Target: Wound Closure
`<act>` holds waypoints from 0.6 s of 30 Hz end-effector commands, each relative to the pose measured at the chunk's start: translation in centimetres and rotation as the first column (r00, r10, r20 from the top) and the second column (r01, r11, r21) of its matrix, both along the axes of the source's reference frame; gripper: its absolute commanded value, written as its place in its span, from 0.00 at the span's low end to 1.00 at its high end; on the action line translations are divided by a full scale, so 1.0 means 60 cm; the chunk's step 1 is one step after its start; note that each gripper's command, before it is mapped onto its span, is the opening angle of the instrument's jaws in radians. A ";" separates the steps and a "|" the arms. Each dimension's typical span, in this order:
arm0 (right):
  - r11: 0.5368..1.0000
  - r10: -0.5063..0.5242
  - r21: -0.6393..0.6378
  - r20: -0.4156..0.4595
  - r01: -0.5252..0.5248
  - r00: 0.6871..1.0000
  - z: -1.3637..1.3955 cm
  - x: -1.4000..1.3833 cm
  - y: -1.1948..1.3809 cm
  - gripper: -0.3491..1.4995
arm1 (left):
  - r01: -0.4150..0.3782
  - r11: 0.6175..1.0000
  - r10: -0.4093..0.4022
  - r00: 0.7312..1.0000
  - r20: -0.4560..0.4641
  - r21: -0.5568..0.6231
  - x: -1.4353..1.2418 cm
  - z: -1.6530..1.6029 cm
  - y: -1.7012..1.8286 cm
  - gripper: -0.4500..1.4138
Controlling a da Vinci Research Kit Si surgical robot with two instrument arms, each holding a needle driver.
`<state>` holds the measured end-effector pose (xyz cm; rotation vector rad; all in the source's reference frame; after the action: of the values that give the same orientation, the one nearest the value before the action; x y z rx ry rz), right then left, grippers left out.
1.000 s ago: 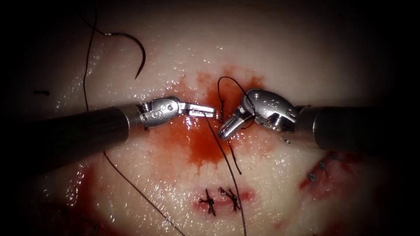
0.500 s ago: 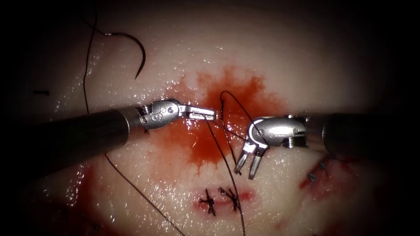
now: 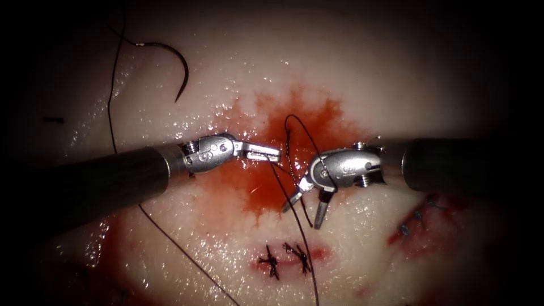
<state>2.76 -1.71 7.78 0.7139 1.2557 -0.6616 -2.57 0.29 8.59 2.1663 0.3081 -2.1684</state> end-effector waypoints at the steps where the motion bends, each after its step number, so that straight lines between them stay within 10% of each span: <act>1: 1.000 -0.007 -0.002 0.000 0.007 1.000 0.0018 0.0011 -0.0012 0.84 | 0.000 1.000 0.000 1.000 0.001 0.000 -0.0008 0.0009 0.0001 0.00; 3: 1.000 -0.013 -0.010 0.006 0.013 1.000 0.0025 0.0009 -0.0012 0.65 | -0.001 1.000 0.001 1.000 0.002 0.000 -0.0007 0.0009 0.0001 0.00; 5: 0.998 -0.055 0.000 0.008 0.055 0.998 0.0024 0.0007 -0.0004 0.00 | -0.001 1.000 0.001 1.000 0.002 0.000 -0.0006 0.0008 0.0000 0.00; 18: 0.980 0.010 0.200 0.006 -0.011 1.000 -0.0020 0.0009 0.0087 0.00 | -0.033 0.999 0.033 0.999 -0.033 0.003 0.0001 -0.0011 -0.0082 0.00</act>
<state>2.73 -1.17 7.60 0.8763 1.3326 -0.5182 -2.51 -0.25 8.44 2.1025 0.3538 -2.1963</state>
